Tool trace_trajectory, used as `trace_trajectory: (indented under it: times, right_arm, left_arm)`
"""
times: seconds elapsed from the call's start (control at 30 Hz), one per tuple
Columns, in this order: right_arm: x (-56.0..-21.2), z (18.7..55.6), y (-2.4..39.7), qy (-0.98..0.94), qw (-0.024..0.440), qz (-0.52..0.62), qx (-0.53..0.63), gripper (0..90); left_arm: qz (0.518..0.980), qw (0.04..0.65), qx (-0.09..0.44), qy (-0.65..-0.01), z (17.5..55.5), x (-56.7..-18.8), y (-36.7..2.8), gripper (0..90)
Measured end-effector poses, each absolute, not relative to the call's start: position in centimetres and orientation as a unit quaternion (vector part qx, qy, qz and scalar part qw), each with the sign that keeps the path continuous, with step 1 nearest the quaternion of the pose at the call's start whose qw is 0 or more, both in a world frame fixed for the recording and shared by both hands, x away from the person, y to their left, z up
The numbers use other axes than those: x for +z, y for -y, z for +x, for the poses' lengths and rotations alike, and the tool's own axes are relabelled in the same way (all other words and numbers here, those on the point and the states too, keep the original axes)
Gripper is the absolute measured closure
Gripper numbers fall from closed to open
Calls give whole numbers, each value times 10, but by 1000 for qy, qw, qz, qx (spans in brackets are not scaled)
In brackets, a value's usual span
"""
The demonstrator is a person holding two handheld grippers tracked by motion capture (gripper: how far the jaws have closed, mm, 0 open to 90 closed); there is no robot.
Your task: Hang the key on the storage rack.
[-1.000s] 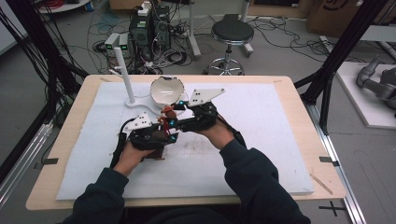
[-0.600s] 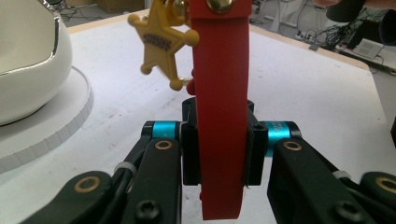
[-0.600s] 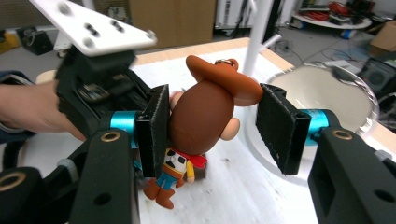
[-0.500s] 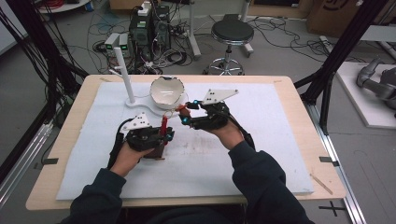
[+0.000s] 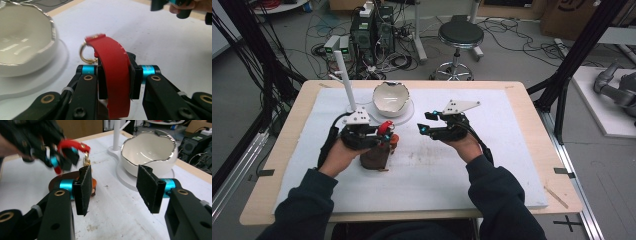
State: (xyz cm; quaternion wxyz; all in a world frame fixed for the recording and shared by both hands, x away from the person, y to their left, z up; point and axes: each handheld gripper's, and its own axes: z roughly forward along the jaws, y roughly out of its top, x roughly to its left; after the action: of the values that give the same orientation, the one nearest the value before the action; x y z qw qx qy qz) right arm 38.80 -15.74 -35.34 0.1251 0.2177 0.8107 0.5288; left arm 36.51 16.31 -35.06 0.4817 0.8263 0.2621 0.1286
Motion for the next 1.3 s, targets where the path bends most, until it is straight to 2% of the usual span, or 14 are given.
trace_trajectory:
  times: [0.23, 0.47, 0.67, 0.97, 1.3]
  right_arm:
    - [-361, 388, 174, -802, 131, 235, 533, 436]
    - [-363, 387, 192, -795, 158, 257, 526, 333]
    - [-366, 388, 208, -797, 181, 266, 512, 309]
    - [-368, 390, 224, -788, 187, 288, 511, 309]
    - [-370, 391, 229, -788, 187, 294, 508, 310]
  left_arm:
    - [830, 456, 155, -280, 383, -294, -191, 749]
    - [805, 464, 185, -320, 393, -260, -229, 748]
    - [780, 492, 187, -338, 401, -258, -259, 748]
    - [781, 487, 184, -346, 430, -260, -282, 749]
    - [763, 509, 179, -355, 447, -258, -300, 751]
